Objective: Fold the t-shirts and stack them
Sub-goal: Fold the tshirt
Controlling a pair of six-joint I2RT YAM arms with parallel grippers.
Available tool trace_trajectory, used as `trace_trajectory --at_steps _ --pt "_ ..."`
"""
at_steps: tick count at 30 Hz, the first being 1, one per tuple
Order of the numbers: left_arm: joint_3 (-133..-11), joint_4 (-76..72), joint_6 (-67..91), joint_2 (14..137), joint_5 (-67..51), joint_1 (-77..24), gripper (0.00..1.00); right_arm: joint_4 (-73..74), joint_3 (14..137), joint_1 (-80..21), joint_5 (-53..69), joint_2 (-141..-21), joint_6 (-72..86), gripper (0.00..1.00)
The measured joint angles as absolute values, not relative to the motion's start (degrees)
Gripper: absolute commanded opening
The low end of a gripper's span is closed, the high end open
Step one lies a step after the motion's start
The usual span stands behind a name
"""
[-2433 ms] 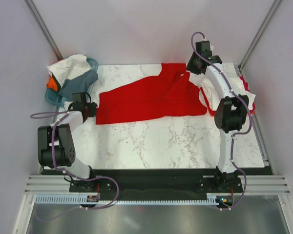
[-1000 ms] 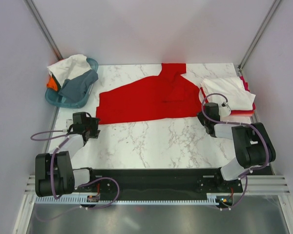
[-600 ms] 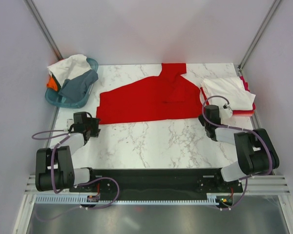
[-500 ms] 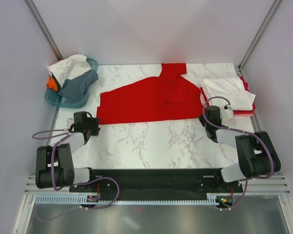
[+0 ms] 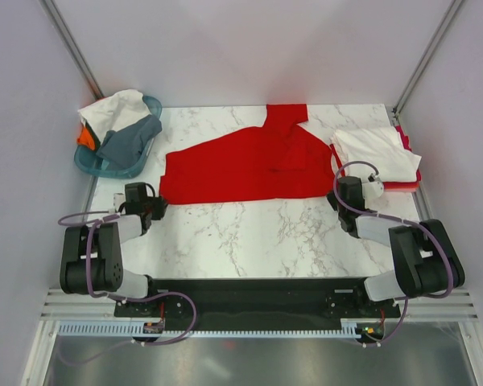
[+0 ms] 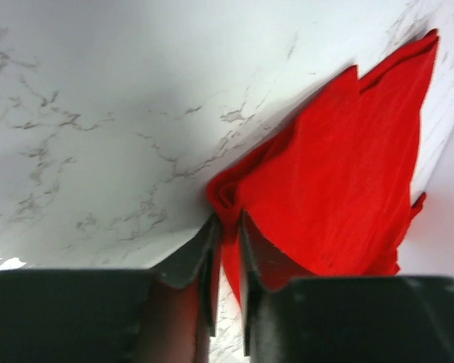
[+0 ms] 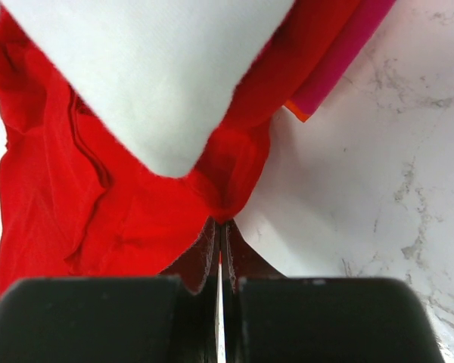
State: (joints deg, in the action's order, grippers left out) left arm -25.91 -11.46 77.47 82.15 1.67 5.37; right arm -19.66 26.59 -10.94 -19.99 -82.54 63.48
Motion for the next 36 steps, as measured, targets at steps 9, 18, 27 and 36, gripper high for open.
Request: trace_trajectory --at_steps 9,18,27,36 --pt "-28.0 -7.2 77.1 82.6 3.1 4.6 0.02 -18.1 26.6 -11.4 -20.2 -80.3 63.7 0.0" --pt "-34.5 2.7 75.8 79.8 2.9 4.6 0.02 -8.6 30.6 -12.3 -21.9 -74.8 63.7 0.0" --pt "-46.4 10.9 74.2 72.1 2.3 5.3 0.02 1.8 45.7 -13.0 -22.2 -67.9 63.0 0.0" --pt "-64.4 20.8 71.7 62.8 1.0 7.3 0.02 8.3 64.8 -13.0 -20.9 -61.5 57.5 0.0"
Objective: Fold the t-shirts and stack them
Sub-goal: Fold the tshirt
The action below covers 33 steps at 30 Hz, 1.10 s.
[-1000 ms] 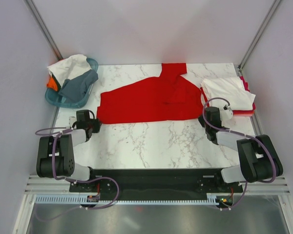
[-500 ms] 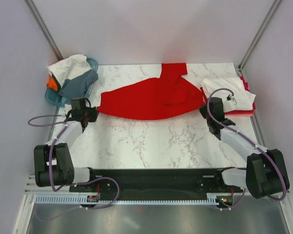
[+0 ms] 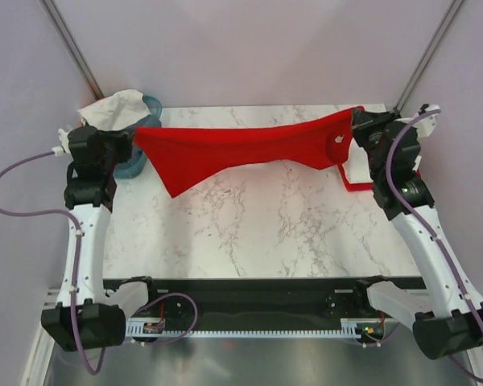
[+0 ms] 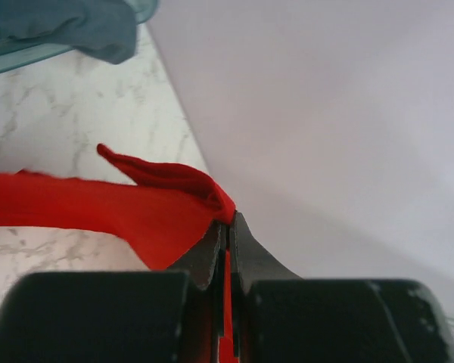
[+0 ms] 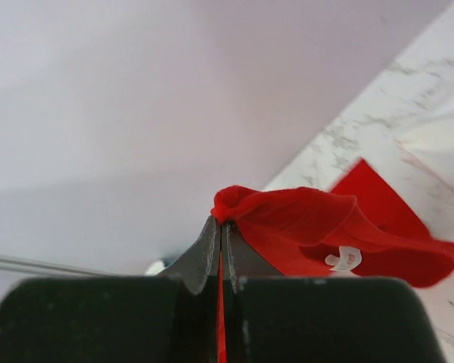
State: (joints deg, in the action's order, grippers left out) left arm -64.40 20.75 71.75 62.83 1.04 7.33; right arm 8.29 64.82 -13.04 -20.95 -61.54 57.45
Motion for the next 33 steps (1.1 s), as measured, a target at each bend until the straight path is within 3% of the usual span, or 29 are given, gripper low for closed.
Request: trace_trajectory --at_steps 13,22,28,33 --pt "-80.8 29.7 71.7 52.8 -1.7 7.4 0.02 11.3 81.6 -13.0 -17.8 -51.4 52.6 0.0" --pt "-83.9 31.4 72.2 54.3 -2.5 7.4 0.02 11.1 82.8 -13.1 -20.5 -48.6 52.8 0.0" --pt "-78.9 29.8 73.2 60.8 -3.4 7.4 0.02 10.7 80.1 -13.1 -22.2 -54.4 54.8 0.0" --pt "-77.9 27.1 74.0 72.7 -4.1 7.4 0.02 10.2 82.6 -13.1 -22.1 -67.7 56.2 0.0"
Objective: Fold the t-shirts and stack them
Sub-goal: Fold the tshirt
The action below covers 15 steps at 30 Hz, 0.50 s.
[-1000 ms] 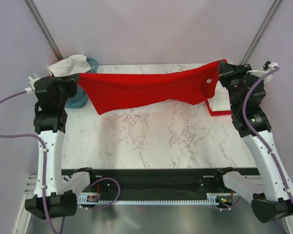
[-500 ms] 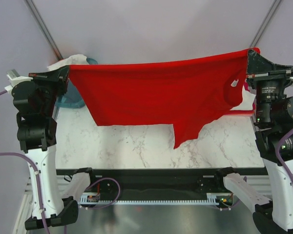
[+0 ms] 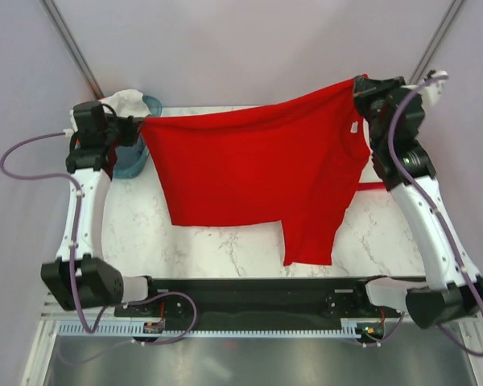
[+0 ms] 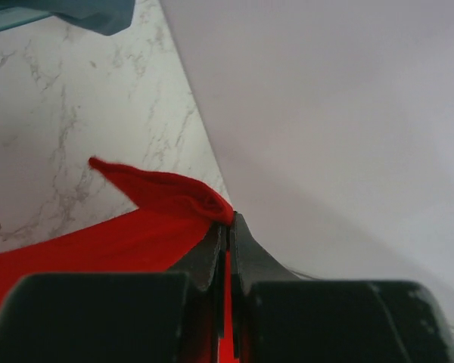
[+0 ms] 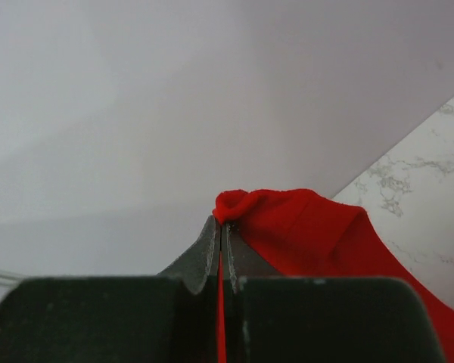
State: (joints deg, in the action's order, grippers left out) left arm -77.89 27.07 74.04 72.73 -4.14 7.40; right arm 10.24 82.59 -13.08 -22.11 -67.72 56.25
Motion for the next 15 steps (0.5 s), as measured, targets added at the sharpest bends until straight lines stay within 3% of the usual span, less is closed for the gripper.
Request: trace_trajectory --at_steps 4,11,15 --pt "-85.8 27.2 74.5 84.6 -6.3 7.8 0.02 11.3 90.3 -12.4 -20.2 -79.3 57.4 0.0" --pt "-122.2 24.3 74.8 108.8 -12.4 9.5 0.02 8.1 117.0 -4.6 -7.2 -98.4 63.5 0.0" --pt "-135.7 18.9 76.1 116.6 -16.1 10.2 0.02 2.5 121.1 0.1 1.0 -102.8 67.0 0.0"
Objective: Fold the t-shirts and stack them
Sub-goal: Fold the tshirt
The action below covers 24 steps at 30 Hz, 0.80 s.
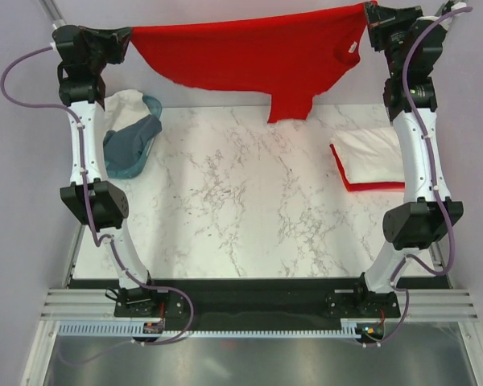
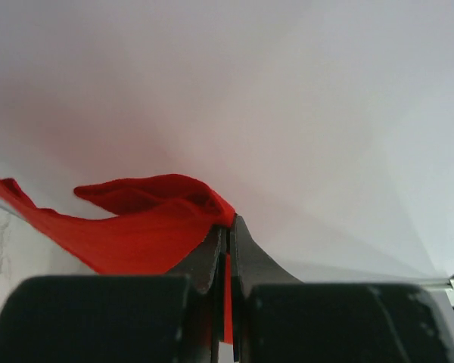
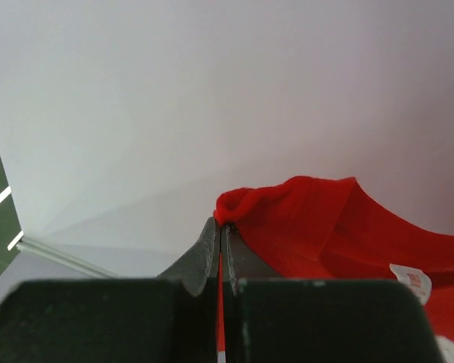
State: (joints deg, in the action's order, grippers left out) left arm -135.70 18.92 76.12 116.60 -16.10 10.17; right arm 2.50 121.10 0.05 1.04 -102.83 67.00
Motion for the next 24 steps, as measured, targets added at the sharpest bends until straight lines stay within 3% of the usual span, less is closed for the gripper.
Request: trace_trajectory --at_steps 6,15,24 --pt "-130.1 10.9 76.2 118.6 -19.9 10.6 0.02 -9.0 105.1 2.2 8.8 -101.6 70.5 0.0" --pt "-88.2 -1.6 72.7 115.0 -21.1 10.9 0.02 -15.8 69.4 2.5 13.7 -100.2 71.1 0.0" --pt "-62.0 -8.2 70.1 104.6 -21.4 10.9 0.02 -17.6 52.4 2.9 14.5 -92.3 67.0 0.0"
